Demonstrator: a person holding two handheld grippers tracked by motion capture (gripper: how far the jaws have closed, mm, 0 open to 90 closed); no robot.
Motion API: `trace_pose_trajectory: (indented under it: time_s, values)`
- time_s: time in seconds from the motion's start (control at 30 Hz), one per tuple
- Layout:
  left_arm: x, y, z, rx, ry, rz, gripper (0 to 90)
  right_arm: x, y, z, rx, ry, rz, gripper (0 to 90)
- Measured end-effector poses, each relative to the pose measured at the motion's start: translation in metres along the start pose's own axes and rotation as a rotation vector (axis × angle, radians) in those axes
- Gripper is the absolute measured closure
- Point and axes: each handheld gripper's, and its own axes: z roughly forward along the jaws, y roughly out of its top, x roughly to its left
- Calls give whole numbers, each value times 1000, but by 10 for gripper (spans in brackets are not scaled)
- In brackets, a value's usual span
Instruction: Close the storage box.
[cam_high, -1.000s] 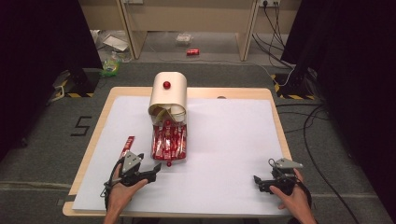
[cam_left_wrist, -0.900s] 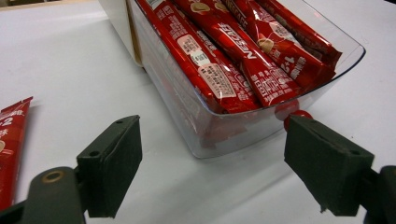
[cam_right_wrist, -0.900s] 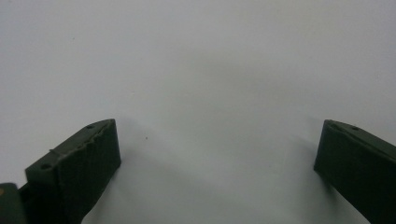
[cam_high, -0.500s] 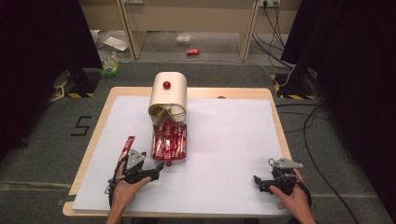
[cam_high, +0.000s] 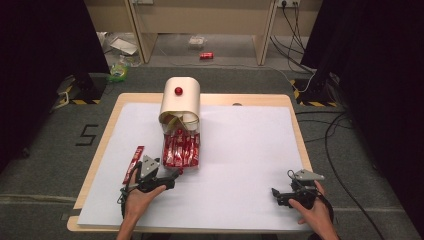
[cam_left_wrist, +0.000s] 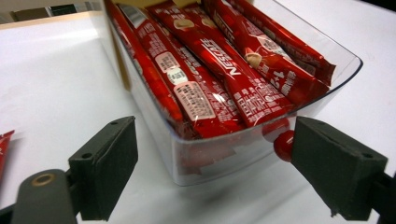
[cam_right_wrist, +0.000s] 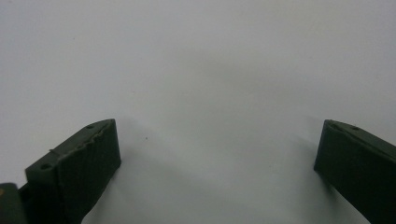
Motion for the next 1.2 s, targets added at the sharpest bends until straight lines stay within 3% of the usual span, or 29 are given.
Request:
trace_pose_trajectory:
  time_s: [0.23,0.47,1.2]
  values:
    - [4,4,5,-13,13,-31,151,0,0,0,1,0,1,6]
    - [8,11,9,-15,31,-28,160,0,0,0,0,0,0,6]
    - [16,20,22,-4,31,-43,164,0,0,0,1,0,1,6]
